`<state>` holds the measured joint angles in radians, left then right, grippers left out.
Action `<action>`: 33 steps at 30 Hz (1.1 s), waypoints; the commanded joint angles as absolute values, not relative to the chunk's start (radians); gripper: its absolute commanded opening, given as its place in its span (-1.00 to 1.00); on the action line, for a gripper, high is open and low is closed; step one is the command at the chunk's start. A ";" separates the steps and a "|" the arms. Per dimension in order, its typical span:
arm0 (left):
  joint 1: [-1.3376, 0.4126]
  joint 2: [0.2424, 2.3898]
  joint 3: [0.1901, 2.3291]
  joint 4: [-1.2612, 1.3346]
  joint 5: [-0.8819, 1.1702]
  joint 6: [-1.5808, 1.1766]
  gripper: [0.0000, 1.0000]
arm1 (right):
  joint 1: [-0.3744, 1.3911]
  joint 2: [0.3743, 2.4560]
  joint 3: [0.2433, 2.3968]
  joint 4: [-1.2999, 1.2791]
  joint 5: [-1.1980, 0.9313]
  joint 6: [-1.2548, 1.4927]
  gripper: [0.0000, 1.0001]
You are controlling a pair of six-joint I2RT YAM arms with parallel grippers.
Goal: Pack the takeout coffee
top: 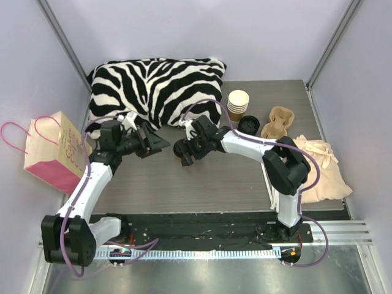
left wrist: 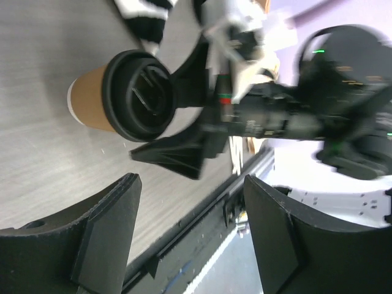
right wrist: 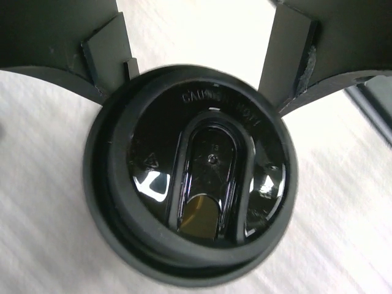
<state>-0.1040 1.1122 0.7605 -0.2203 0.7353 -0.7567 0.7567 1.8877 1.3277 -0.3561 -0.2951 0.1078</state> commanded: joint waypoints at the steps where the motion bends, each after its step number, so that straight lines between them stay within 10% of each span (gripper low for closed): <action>1: -0.017 1.054 0.822 -0.258 0.718 -0.727 0.47 | 0.762 1.974 1.442 -0.281 -0.305 0.109 0.59; 33: 0.147 0.985 0.879 -0.318 0.795 -0.684 0.52 | 0.792 2.379 1.965 -0.253 -0.408 0.054 0.62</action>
<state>0.1390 1.0058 0.8509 -0.3153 0.7650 -0.7010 0.7856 2.3592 1.8748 -0.2775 -0.4194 0.0509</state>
